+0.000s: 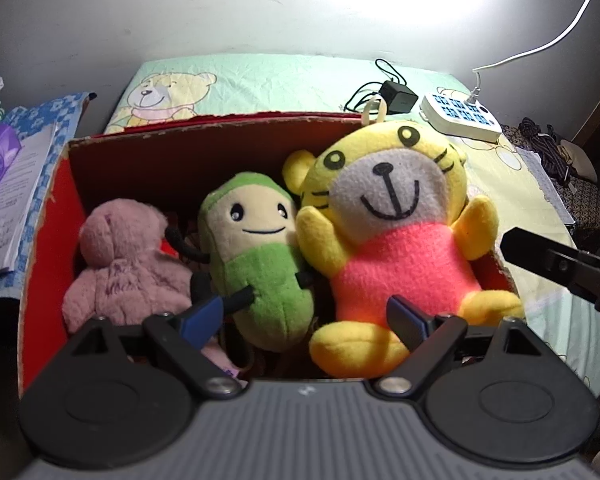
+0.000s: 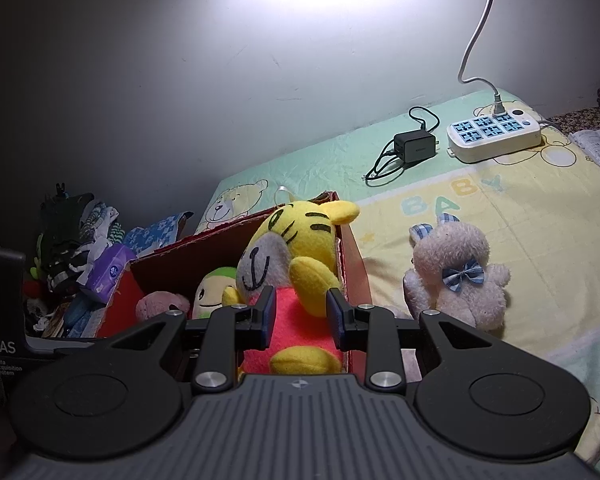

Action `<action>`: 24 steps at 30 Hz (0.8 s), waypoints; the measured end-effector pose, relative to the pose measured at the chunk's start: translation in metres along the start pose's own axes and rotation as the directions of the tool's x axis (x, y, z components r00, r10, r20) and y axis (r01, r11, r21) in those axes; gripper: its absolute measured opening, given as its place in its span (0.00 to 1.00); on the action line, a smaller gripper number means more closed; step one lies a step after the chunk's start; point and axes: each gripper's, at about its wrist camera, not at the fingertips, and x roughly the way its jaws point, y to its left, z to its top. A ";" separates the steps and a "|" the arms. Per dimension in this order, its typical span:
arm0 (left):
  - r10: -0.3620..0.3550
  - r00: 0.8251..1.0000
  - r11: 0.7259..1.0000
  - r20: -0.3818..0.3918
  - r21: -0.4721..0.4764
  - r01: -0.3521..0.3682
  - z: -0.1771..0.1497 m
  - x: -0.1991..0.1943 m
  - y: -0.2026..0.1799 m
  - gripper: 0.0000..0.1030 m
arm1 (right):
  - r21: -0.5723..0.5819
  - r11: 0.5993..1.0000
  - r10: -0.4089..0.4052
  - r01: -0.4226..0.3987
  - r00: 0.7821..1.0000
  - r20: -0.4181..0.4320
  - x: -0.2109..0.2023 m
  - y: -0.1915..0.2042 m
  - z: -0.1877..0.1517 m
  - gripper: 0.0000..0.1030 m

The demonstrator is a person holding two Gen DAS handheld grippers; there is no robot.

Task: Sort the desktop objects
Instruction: 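Lower the tiger beside the green-capped doll and open the right gripper, then withdraw the right gripper and move it to the white plaid-eared bunny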

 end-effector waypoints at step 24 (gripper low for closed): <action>0.099 0.995 0.995 0.021 -0.028 -0.098 -0.020 -0.021 -0.005 0.86 | 0.041 0.996 0.084 -0.084 0.996 -0.012 -0.007 -0.008 -0.015 0.30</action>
